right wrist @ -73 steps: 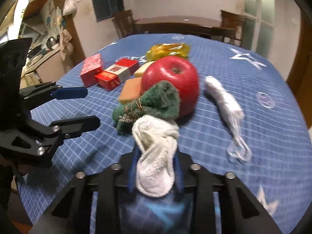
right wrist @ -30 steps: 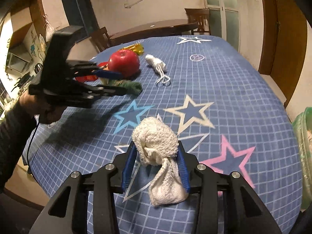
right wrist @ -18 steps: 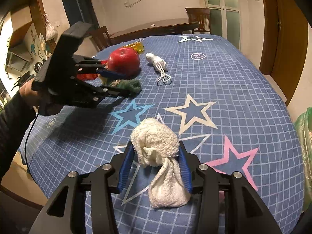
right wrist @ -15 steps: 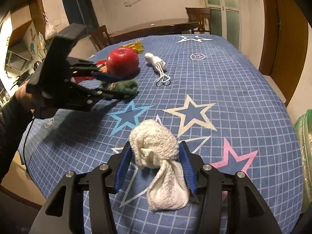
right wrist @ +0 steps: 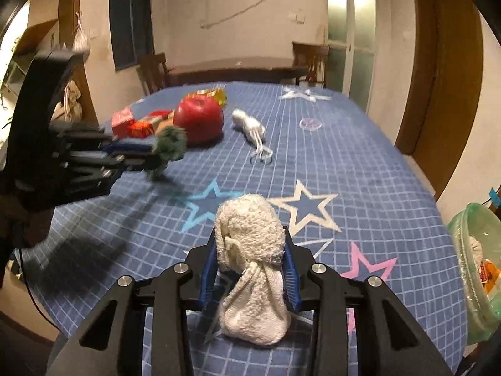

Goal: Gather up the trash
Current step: 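Grasp the green scrubber with the left tool and lift it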

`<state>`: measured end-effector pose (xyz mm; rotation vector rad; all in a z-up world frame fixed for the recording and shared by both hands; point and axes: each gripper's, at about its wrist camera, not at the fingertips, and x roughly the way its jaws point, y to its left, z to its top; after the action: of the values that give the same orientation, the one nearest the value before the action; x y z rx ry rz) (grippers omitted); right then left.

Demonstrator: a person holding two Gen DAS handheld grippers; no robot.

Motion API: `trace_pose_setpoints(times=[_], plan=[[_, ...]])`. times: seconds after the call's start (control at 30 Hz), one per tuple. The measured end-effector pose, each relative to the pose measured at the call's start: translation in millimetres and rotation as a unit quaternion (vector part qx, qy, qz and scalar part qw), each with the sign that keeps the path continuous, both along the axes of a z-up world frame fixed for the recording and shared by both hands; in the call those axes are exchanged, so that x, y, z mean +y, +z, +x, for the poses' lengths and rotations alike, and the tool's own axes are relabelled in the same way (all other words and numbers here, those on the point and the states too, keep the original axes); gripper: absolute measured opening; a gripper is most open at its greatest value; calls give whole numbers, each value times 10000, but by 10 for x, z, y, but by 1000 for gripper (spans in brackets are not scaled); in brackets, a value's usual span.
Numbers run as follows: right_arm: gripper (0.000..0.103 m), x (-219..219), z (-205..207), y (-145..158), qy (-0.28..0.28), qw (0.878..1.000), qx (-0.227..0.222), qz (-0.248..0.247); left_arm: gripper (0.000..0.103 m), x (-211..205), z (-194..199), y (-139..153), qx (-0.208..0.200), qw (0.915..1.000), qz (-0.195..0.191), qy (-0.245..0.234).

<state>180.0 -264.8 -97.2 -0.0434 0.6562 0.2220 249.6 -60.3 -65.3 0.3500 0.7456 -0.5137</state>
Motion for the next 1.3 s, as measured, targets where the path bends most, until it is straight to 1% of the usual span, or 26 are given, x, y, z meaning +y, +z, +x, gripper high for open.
trace_pose_setpoints(times=[0.1,0.13,0.2,0.23,0.27,0.37,0.4,0.43,0.47,0.5,0.53,0.6,0.63,0.67,0.77,0.83,0.87,0.93,1.0,1.03,1.07,1.13,1.17,1.23,1.27,1.3], plan=[[37,33,-120,169,-83,9991,-406,-58,8,109,-227,121,-133,9983,-520,228],[37,51,-148,217,-94,9986,-515,-62,8,158,-311,184,-205,9961,-786,334],[37,72,-202,335,-119,9971,-753,-35,8,220,-405,256,-302,9922,-1121,465],[37,80,-215,373,-126,9966,-817,-23,8,241,-463,290,-360,9901,-1249,532],[37,86,-216,402,-117,9964,-839,-19,8,232,-478,296,-404,9901,-1235,530],[38,62,-217,421,-123,9968,-791,16,9,135,-465,208,-324,9969,-718,30],[38,42,-227,414,-120,9972,-742,31,12,77,-440,163,-233,9983,-452,-300],[39,29,-241,405,-114,9976,-689,36,14,34,-424,124,-238,9980,-151,-567],[39,17,-240,384,-100,9980,-621,47,17,0,-377,104,-370,9964,156,-750],[39,7,-239,357,-87,9983,-563,79,33,-29,-315,92,-337,9945,297,-944],[40,2,-251,325,-87,9985,-521,125,40,-54,-231,87,-229,9920,354,-1192],[40,-23,-238,256,-79,9988,-373,299,62,-126,-62,80,-399,9874,544,-1428],[40,-32,-234,229,-81,9988,-329,343,66,-170,20,55,-360,9842,642,-1612],[40,-36,-228,200,-90,9989,-285,367,67,-236,121,19,-267,9804,773,-1790],[40,-55,-206,139,-103,9991,-203,371,67,-346,372,-75,63,9752,924,-2011],[40,-72,-194,109,-103,9990,-154,410,67,-397,492,-142,121,9734,1031,-2041],[40,-76,-184,95,-97,9989,-129,441,67,-417,542,-172,263,9707,1023,-2158],[40,-85,-172,76,-88,9987,-85,502,66,-427,574,-182,328,9674,1011,-2298],[40,-95,-152,40,-88,9984,-37,558,61,-407,621,-152,514,9647,836,-2445],[40,-104,-137,28,-87,9981,-6,605,60,-397,625,-142,641,9627,755,-2516],[40,-105,-123,14,-92,9979,15,642,59,-388,609,-161,829,9572,742,-2673],[40,-117,-97,-9,-108,9976,26,680,59,-384,547,-236,1117,9476,872,-2864],[40,-113,-73,-15,-112,9976,31,690,59,-376,491,-286,1172,9445,1004,-2899],[40,-105,-55,-27,-114,9975,23,698,59,-338,438,-276,1287,9443,1002,-2857],[40,-104,-47,-31,-112,9975,22,702,59,-301,421,-231,1526,9436,839,-2815],[40,-104,-42,-34,-104,9975,17,705,59,-262,375,-188,1678,9406,690,-2870]])
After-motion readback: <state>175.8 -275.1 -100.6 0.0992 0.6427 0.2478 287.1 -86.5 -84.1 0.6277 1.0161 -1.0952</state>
